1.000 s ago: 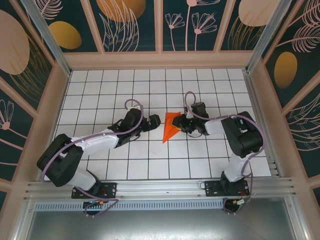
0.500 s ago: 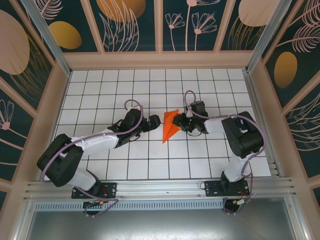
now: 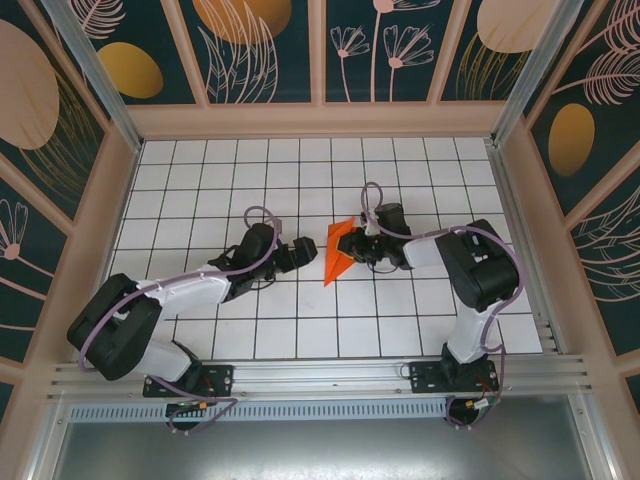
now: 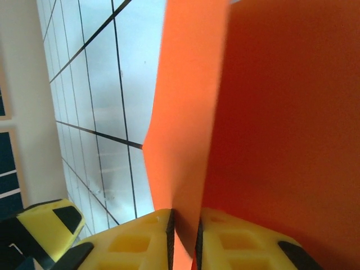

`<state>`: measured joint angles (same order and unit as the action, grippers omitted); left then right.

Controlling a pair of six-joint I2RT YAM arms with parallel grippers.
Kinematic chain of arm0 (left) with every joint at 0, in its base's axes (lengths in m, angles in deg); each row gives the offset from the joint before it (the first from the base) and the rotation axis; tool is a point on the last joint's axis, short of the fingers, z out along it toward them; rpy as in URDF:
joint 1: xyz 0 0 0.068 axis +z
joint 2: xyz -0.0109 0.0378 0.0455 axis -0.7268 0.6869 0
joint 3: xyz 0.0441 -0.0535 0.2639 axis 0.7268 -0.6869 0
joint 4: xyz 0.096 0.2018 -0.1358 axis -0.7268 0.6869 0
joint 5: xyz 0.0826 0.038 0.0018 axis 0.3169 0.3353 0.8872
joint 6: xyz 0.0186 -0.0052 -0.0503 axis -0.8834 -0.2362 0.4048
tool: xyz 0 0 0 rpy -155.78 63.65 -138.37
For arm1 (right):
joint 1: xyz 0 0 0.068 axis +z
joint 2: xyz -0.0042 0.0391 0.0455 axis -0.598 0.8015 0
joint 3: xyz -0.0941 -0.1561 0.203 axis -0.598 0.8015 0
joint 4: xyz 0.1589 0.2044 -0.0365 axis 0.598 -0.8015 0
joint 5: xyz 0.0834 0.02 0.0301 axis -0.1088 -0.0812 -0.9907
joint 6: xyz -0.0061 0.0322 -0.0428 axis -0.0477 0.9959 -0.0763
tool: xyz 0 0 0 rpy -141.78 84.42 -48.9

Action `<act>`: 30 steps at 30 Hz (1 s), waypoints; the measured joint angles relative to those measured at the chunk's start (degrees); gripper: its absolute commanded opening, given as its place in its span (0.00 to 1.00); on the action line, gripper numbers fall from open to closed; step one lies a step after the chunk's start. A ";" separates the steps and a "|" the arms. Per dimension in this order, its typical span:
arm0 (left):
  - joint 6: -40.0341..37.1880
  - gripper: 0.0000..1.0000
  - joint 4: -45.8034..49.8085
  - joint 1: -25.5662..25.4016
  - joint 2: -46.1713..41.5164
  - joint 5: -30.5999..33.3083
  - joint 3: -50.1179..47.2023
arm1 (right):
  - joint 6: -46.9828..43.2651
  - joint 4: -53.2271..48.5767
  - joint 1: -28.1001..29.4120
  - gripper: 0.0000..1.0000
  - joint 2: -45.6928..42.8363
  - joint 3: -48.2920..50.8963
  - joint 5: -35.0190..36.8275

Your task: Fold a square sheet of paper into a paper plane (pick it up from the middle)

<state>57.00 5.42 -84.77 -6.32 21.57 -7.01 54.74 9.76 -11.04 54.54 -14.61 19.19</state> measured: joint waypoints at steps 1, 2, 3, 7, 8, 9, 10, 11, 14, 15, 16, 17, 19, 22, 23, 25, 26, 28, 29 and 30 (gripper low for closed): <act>0.44 0.99 -0.44 0.24 -0.55 -0.59 -0.59 | 0.39 0.37 0.04 0.11 0.02 0.00 -0.15; 0.85 0.99 -0.96 0.55 -1.07 -1.38 -1.20 | 0.74 0.92 0.04 0.08 0.02 0.00 -0.39; 1.25 0.98 -1.57 0.85 -1.53 -2.03 -1.79 | 0.85 1.51 0.02 0.06 0.02 0.02 -0.68; 2.84 0.99 -5.20 2.86 -2.29 -6.73 -3.56 | 2.19 4.63 -0.46 0.05 -1.42 1.07 -2.75; 3.30 0.99 -6.47 3.43 -2.34 -8.20 -3.96 | 2.71 5.62 -0.83 0.05 -2.45 1.51 -3.80; 3.80 0.98 -7.67 3.82 -2.38 -9.55 -4.31 | 3.30 6.38 -1.22 0.05 -3.37 1.75 -4.59; 4.48 0.99 -9.25 4.26 -2.45 -11.19 -4.68 | 3.96 7.26 -1.75 0.05 -4.61 1.88 -5.62; 5.07 0.99 -10.69 4.52 -2.49 -12.66 -4.87 | 4.92 8.33 -2.29 0.05 -6.10 1.95 -6.67; 6.54 0.99 -15.43 4.63 -2.51 -17.22 -5.03 | 7.48 11.37 -3.26 0.05 -10.01 1.95 -8.90; 6.91 0.99 -16.87 4.63 -2.51 -18.60 -5.03 | 8.46 12.31 -3.34 0.05 -11.13 1.95 -9.62; 7.19 0.99 -18.23 4.63 -2.51 -20.06 -5.03 | 9.70 13.40 -3.37 0.05 -12.13 1.90 -10.36; 7.39 0.99 -19.43 4.63 -2.51 -21.38 -5.01 | 10.75 14.08 -3.30 0.06 -12.92 1.68 -11.02; 7.69 0.99 -20.96 4.63 -2.51 -23.58 -4.68 | 12.39 14.93 -3.19 0.06 -13.79 1.03 -11.74; 8.68 0.99 -24.11 4.63 -2.49 -26.43 -3.82 | 14.45 15.96 -2.73 0.06 -14.10 -0.26 -12.66; 9.16 0.99 -25.29 4.63 -2.49 -27.26 -3.43 | 15.17 16.22 -2.45 0.06 -14.10 -0.61 -12.94; 9.97 0.99 -27.21 4.63 -2.49 -28.33 -2.95 | 16.26 16.72 -1.92 0.06 -14.10 -0.98 -13.22; 10.36 0.98 -27.78 4.63 -2.49 -28.57 -2.64 | 16.98 17.25 -1.62 0.06 -14.10 -1.01 -13.44; 10.64 0.96 -28.04 4.63 -2.25 -28.79 -1.99 | 17.90 17.86 -1.20 0.06 -14.10 -1.01 -13.81; 10.80 0.95 -28.04 4.63 -2.03 -28.87 -1.57 | 18.40 18.14 -1.01 0.06 -14.10 -1.01 -14.08; 10.93 0.92 -28.13 4.63 -1.77 -28.87 -1.27 | 18.69 18.29 -0.87 0.06 -14.10 -1.01 -14.12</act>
<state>67.92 -22.71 -80.13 -8.09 -7.30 -8.28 73.42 28.05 -11.91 40.45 -15.62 5.07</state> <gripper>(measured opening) 0.954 0.066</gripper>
